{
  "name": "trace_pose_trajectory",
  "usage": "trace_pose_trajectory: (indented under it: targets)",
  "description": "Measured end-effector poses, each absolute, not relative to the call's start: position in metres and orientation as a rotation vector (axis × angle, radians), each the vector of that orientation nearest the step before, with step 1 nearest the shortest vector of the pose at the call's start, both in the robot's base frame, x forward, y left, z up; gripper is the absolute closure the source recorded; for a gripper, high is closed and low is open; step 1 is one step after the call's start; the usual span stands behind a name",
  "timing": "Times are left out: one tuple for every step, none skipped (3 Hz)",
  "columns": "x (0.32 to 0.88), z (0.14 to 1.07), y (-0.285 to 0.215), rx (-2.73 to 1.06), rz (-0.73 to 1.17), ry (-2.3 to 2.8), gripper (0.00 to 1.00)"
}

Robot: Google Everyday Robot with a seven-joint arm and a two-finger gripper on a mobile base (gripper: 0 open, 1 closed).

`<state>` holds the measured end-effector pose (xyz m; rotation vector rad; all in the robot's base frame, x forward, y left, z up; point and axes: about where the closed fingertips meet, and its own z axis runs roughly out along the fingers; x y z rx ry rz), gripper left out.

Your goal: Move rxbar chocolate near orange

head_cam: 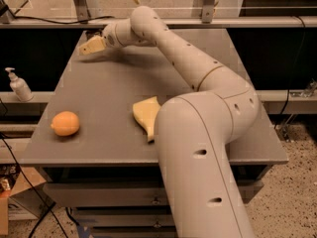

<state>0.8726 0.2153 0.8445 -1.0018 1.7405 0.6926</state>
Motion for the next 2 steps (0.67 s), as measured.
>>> trace_pose_trajectory:
  targets:
    - [0.8741,0.8375,0.2155,-0.99,0.697,1.764,0.16]
    - [0.8749,0.8345,0.2158,-0.985,0.695,1.773,0.39]
